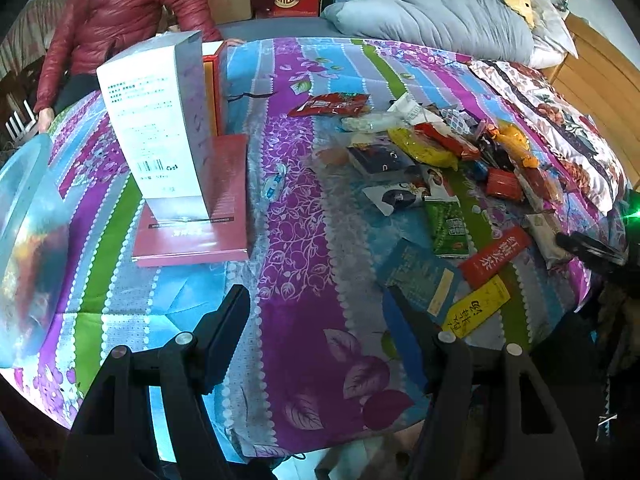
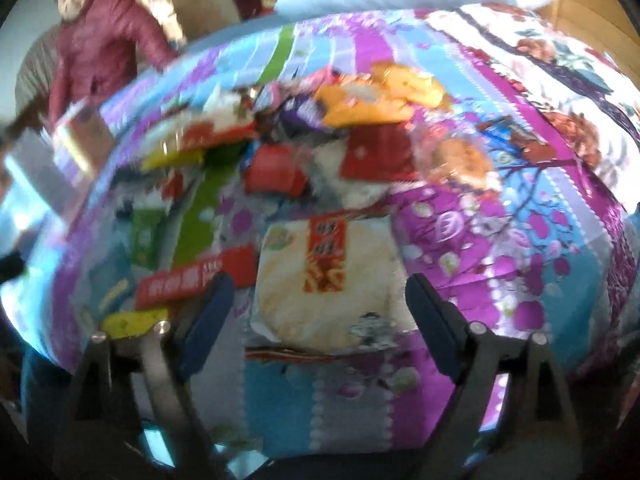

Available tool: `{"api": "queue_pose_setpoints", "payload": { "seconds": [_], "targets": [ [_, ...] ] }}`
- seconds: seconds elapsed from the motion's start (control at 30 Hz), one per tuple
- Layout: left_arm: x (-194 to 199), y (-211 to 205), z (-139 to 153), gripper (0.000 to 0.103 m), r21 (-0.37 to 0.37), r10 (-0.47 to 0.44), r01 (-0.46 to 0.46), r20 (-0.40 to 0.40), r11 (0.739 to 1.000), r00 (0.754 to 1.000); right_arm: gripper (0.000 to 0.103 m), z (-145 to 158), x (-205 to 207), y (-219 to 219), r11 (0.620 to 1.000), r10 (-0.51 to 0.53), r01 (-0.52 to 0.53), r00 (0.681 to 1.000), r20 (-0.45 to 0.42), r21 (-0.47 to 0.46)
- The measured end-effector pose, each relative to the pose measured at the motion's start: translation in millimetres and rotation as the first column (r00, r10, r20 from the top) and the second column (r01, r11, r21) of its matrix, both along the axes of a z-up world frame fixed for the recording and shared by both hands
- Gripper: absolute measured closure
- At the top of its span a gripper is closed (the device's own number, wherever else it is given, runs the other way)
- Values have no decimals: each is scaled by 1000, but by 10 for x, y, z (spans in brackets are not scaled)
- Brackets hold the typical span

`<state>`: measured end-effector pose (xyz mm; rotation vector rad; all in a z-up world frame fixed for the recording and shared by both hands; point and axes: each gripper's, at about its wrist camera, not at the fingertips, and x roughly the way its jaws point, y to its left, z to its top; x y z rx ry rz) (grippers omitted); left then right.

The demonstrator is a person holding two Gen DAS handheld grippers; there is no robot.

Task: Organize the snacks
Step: 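Grasp the round Wangwang rice cracker packet with the right tool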

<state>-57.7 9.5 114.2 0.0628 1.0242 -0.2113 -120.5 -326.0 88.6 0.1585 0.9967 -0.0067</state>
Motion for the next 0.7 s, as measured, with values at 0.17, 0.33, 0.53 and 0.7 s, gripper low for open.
{"api": "queue_pose_setpoints", "payload": {
  "seconds": [0.17, 0.33, 0.53, 0.7],
  "targets": [
    [-1, 12, -12, 33, -2, 5, -5, -9, 1000, 1000, 15, -145, 89, 29, 1000, -9, 8, 999, -50, -15],
    [23, -39, -49, 33, -6, -8, 8, -20, 1000, 1000, 26, -161, 52, 26, 1000, 3, -3, 999, -43, -20],
    [116, -425, -83, 33, -22, -160, 160, -13, 987, 987, 26, 77, -217, -70, 991, -12, -8, 988, 155, 132],
    [188, -1103, -251, 33, -65, -399, 398, -10, 915, 917, 26, 61, -333, -164, 975, -65, 19, 976, 207, 219]
  ]
}}
